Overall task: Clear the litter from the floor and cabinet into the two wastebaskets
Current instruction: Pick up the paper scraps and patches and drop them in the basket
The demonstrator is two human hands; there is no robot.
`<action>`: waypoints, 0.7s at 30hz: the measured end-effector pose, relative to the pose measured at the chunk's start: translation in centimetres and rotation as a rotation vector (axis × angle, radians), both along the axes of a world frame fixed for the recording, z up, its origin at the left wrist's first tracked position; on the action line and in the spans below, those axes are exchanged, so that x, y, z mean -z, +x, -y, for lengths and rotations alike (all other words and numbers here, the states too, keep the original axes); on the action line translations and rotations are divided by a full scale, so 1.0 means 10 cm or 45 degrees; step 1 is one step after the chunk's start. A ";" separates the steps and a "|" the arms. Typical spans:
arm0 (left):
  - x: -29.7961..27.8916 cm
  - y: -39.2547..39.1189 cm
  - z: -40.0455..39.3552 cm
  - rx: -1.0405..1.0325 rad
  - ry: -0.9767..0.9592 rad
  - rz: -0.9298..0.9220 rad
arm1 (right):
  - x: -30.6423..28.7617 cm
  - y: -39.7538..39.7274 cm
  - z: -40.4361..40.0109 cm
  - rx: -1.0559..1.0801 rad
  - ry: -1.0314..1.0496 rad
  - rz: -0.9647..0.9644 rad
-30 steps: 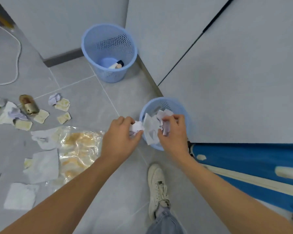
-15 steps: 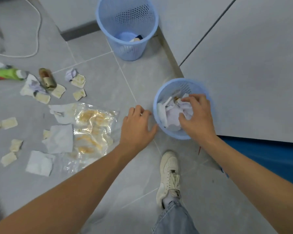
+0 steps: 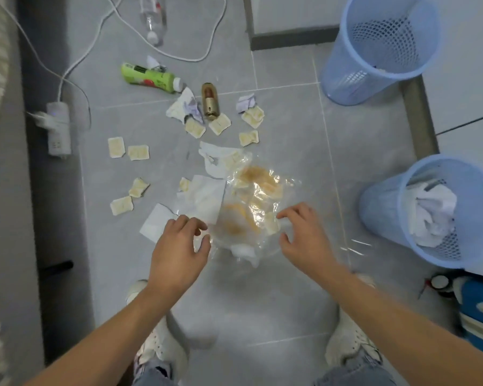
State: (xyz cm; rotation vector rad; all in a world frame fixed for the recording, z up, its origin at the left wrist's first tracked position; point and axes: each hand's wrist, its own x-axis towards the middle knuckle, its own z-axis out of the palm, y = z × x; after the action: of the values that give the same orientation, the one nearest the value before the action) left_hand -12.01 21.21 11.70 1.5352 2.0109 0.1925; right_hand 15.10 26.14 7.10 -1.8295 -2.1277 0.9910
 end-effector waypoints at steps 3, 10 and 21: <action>0.23 -0.41 0.19 -0.081 -0.012 -0.007 | 0.48 -0.08 0.01 -0.126 -0.124 0.284; 0.81 -1.01 0.34 -0.204 -0.034 0.003 | 1.19 0.00 -0.16 -0.342 -0.111 0.668; 0.81 -1.04 -0.26 -0.273 0.033 0.105 | 0.69 -0.66 -0.76 -0.445 -0.140 0.521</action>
State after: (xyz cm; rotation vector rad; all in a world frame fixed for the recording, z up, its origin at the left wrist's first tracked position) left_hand -22.37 23.79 3.62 1.3029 2.1124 0.3620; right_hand 8.49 33.76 0.22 -1.8812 -2.7611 0.8684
